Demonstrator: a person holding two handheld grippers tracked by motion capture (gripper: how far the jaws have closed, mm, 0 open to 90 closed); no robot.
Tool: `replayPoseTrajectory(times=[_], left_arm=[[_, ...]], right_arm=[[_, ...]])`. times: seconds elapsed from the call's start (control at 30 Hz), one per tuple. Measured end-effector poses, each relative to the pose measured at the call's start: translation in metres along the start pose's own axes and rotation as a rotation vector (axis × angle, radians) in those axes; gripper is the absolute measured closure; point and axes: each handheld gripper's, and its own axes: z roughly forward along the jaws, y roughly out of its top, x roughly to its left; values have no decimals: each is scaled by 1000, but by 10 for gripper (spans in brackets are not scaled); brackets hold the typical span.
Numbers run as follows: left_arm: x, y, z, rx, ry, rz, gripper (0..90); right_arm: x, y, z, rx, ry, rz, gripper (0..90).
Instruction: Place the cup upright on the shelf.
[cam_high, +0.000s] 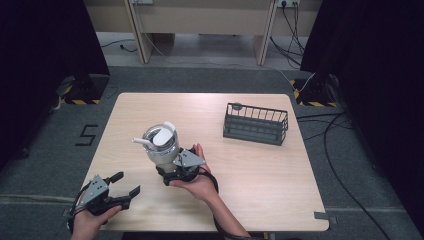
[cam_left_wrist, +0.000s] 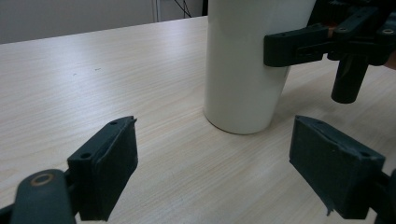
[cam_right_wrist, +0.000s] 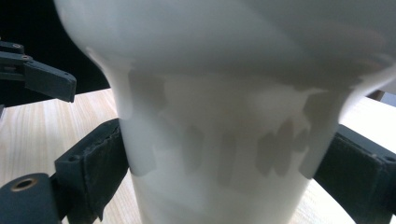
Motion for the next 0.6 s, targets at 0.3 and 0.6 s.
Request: replayPoseTrajectory(times=[0.3,0.6], left_arm=[[0,0,0,4,-5,-2,149],[0,-1,0,4,-8,-4,153]], right_arm=[[-1,-2,7,-24,9,25,99],[3,-2,8,-36,-19,39,110]])
